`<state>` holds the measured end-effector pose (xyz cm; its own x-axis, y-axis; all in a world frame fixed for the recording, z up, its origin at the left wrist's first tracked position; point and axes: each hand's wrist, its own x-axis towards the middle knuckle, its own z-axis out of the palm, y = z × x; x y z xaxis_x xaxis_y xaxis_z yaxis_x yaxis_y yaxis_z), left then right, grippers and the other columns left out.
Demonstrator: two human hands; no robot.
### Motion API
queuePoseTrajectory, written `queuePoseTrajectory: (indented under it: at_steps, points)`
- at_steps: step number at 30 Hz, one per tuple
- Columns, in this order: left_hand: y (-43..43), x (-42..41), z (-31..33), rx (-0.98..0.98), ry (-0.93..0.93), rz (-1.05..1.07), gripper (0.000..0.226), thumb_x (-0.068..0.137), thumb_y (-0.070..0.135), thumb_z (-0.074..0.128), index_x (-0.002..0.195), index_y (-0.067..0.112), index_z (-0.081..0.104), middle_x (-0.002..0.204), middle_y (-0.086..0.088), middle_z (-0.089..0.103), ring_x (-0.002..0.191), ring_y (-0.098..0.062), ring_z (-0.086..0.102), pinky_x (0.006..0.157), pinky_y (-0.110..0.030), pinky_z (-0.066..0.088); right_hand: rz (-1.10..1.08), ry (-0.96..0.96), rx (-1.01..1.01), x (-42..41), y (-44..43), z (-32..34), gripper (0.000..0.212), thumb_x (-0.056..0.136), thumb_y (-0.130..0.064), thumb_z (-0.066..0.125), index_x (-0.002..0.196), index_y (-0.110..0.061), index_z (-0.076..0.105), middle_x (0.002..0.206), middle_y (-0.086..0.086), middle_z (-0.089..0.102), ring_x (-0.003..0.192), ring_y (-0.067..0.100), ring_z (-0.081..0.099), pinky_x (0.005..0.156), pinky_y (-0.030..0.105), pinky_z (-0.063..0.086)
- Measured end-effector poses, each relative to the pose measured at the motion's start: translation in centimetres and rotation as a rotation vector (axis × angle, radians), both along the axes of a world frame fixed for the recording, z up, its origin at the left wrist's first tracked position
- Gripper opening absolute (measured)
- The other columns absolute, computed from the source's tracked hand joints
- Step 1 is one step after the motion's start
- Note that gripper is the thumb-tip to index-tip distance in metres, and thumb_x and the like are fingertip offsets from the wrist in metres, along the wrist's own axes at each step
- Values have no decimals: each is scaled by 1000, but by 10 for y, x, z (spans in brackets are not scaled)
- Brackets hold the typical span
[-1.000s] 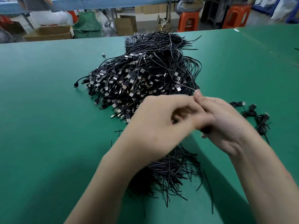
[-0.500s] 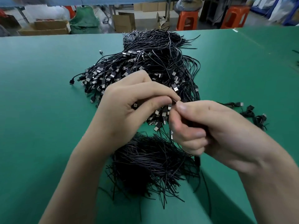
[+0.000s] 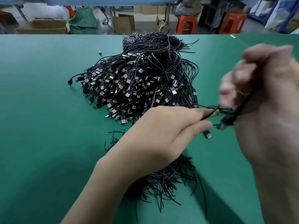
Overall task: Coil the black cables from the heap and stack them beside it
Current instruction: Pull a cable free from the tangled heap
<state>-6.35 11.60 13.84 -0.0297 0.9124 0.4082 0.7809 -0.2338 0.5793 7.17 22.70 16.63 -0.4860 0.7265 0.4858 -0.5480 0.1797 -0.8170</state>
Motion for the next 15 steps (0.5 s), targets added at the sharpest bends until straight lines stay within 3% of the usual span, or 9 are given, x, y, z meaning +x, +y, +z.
queuePoseTrajectory:
  at_steps: [3,6,8,10,12,14,15]
  points:
    - [-6,-9,12,109,75,48,22,103,30,60,99,16,77,83,7,71,81,-10,65,75,-33,52,-229,-299,326,-5,-2,-18,34,112,-20,36,96,-17,66,78,0,71,79,16,74,74,28,58]
    - [-12,-31,19,235,57,129,22,99,31,67,85,17,76,66,3,58,66,-11,53,65,-17,39,-194,-612,450,-9,-6,-28,40,110,-30,41,81,-24,69,65,-6,66,58,7,63,58,13,45]
    - [-10,-36,14,274,-39,153,21,97,29,68,82,15,74,62,5,51,62,-9,46,65,-13,34,126,-676,301,-16,-12,-30,55,107,-45,34,70,-21,67,51,-6,50,46,6,43,50,15,33]
    - [-5,-35,5,289,-206,131,18,99,26,65,84,18,70,66,14,54,63,-5,47,66,-13,36,493,-589,-14,-22,-19,-28,60,102,-54,29,67,-19,64,51,-5,34,45,12,29,46,19,26]
    - [-1,-36,-4,282,-282,117,17,106,17,57,99,16,72,84,10,66,80,-3,59,77,-18,43,711,-369,-331,-23,-20,-24,49,100,-48,35,67,-19,57,55,-6,23,44,10,20,44,20,20]
    - [2,-39,-12,242,-263,134,24,108,12,50,115,14,72,99,4,69,95,-11,64,86,-23,45,802,-199,-466,-21,-19,-20,38,102,-38,39,71,-20,54,57,-8,22,44,7,20,46,22,18]
    - [2,-39,-13,212,-263,131,25,108,14,48,117,16,71,97,4,68,93,-11,63,84,-24,46,849,-134,-502,-19,-18,-19,36,103,-35,38,75,-20,54,57,-9,24,43,6,22,46,21,19]
